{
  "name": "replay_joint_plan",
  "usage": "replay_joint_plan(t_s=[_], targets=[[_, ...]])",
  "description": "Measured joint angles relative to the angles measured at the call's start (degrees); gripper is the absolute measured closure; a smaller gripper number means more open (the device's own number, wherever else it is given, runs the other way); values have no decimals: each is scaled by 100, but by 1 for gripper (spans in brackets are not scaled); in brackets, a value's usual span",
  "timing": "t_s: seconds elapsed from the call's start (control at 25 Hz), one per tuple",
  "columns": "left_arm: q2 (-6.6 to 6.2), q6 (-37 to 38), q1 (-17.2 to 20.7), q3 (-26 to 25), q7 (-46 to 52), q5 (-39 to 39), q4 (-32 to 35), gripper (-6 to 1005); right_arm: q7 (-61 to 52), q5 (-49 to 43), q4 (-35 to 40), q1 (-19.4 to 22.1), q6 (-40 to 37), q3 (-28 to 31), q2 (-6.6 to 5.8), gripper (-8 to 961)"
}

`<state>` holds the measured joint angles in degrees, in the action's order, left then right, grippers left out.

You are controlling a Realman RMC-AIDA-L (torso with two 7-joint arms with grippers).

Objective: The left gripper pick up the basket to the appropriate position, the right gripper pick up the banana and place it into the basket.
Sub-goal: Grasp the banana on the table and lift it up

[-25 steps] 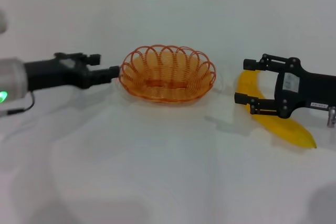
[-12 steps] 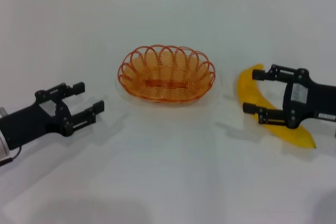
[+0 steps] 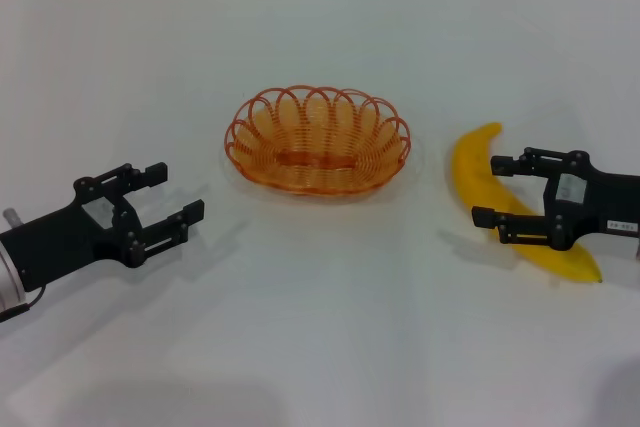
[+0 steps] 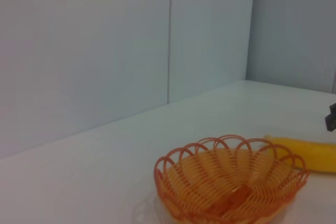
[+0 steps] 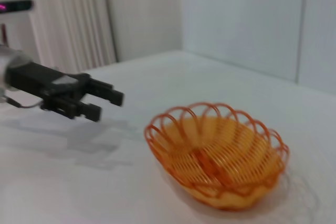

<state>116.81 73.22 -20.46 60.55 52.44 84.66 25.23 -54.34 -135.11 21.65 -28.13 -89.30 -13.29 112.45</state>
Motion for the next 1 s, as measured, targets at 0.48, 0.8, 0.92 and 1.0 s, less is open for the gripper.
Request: replay_joint_plan(t_s=[0.48, 0.8, 0.92, 1.0], targets=[[9, 49, -1, 12, -67, -11, -9, 288, -1046, -95, 592, 38, 173, -374, 45, 160], [9, 133, -24, 9, -70, -22, -10, 289, -1124, -230, 484, -62, 656, -481, 151, 158], [9, 177, -29, 9, -71, -24, -10, 290, -1149, -233, 473, -80, 789, -527, 180, 158], [8, 193, -31, 9, -72, -26, -10, 290, -1187, -234, 469, -80, 815, -549, 182, 157]])
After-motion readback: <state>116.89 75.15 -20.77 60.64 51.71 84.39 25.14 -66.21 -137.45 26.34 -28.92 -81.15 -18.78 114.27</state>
